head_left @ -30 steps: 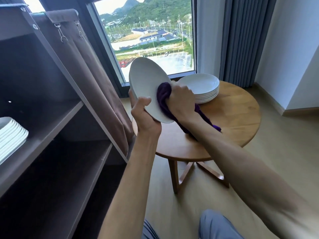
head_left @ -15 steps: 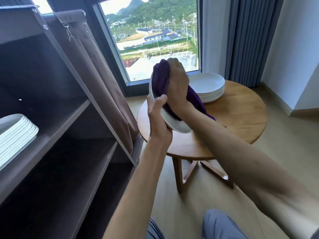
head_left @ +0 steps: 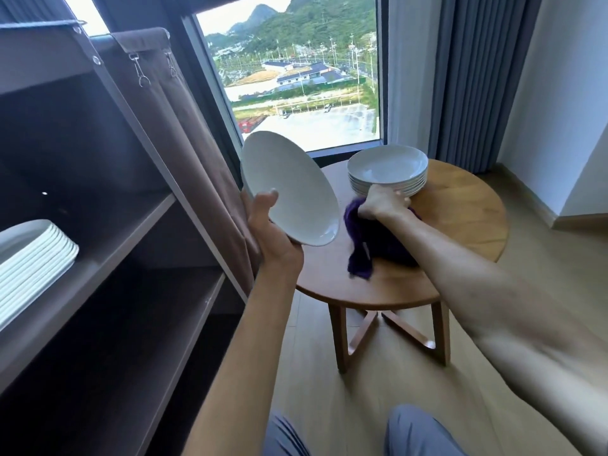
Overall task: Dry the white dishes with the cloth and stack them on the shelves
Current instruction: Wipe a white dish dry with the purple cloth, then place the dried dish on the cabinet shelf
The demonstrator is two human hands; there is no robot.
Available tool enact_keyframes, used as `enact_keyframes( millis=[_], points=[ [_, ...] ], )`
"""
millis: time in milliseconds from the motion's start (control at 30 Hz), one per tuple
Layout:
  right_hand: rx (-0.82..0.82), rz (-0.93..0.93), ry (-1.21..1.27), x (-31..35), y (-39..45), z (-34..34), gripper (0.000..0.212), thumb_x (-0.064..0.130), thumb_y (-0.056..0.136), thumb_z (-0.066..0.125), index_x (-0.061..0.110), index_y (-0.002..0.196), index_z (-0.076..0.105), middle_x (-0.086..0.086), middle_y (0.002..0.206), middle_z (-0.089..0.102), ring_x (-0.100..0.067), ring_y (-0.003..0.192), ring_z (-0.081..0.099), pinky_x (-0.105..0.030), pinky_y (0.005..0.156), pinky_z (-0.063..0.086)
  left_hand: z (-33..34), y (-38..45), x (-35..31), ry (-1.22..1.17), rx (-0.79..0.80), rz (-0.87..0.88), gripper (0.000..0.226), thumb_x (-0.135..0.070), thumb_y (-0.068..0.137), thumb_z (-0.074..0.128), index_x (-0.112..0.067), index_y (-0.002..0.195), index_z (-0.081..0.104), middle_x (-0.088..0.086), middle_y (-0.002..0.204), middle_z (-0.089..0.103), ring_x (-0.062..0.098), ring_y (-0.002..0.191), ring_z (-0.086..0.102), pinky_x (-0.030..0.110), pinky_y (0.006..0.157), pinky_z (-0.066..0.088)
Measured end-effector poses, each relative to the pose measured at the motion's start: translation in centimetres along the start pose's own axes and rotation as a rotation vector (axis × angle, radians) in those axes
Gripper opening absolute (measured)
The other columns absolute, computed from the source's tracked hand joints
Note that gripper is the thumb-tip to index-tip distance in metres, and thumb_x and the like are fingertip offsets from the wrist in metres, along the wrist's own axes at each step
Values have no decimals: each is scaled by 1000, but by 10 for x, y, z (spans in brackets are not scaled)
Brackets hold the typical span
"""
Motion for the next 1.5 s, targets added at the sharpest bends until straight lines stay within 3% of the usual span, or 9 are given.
enact_keyframes(
  millis=[167,267,433,567,667,867,1100,1300,1500],
  points=[
    [-52,-154,850,38,-31,-31,41,21,75,51,6,113,59,-10,98,65,-26,94,60,-39,89,47,-16,10,-2,-168,-49,-46,66,-36,76,61,-13,137,59,13,117,68,38,110,63,51,83,57],
    [201,-285,1333,86,-60,-28,36,37,96,50,12,119,63,-8,104,70,-26,99,66,-40,85,52,-18,8,-10,-267,-7,-77,62,-42,90,52,-11,142,56,19,126,64,41,116,61,56,96,51],
    [331,-383,1577,135,-95,-15,27,30,100,49,18,76,49,-11,85,50,-30,83,50,-40,77,38,-52,-2,-64,-96,-241,128,44,-41,96,49,-15,130,61,8,114,73,27,100,72,37,75,59],
    [382,-341,1807,171,-131,8,28,26,101,47,14,77,55,-3,73,58,-21,69,58,-30,66,47,-93,-23,-134,224,-525,417,36,-23,96,54,-23,131,49,-7,113,63,3,95,67,20,74,53],
    [370,-293,1769,212,-160,21,33,33,99,47,9,80,59,-10,78,58,-26,74,59,-37,72,47,-118,-38,-177,340,-564,525,25,-30,94,52,-29,119,56,-9,114,64,-4,96,66,18,76,52],
    [581,-329,1701,294,-226,49,58,50,101,47,-4,113,63,-19,102,66,-35,94,65,-53,90,53,-156,-70,-240,694,-493,545,103,-67,80,53,-20,163,14,-4,162,29,11,147,34,39,120,36],
    [857,-485,1640,374,-310,70,62,59,99,43,2,115,63,-17,107,70,-33,99,70,-48,90,56,-215,-109,-312,1066,-397,485,145,-64,65,81,-20,160,-20,-46,131,20,-45,109,23,-12,88,24],
    [1036,-463,1548,434,-372,95,50,62,94,51,14,103,65,-2,88,77,-19,84,74,-38,82,59,-277,-168,-358,1168,-655,526,125,-48,62,95,-16,158,21,-9,148,48,4,137,44,26,116,39],
    [1181,-608,1353,478,-440,121,70,67,86,55,12,129,64,-9,118,73,-27,113,68,-46,107,49,-314,-221,-380,1147,-948,576,138,-62,51,93,-21,160,19,-13,149,45,-1,136,39,-1,101,28]
  ],
)
Point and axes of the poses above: each hand's wrist, its own y-axis towards the middle knuckle, its own z-axis out of the palm, x = y × z, the point moved 8 cm from there along y, towards the middle knuckle
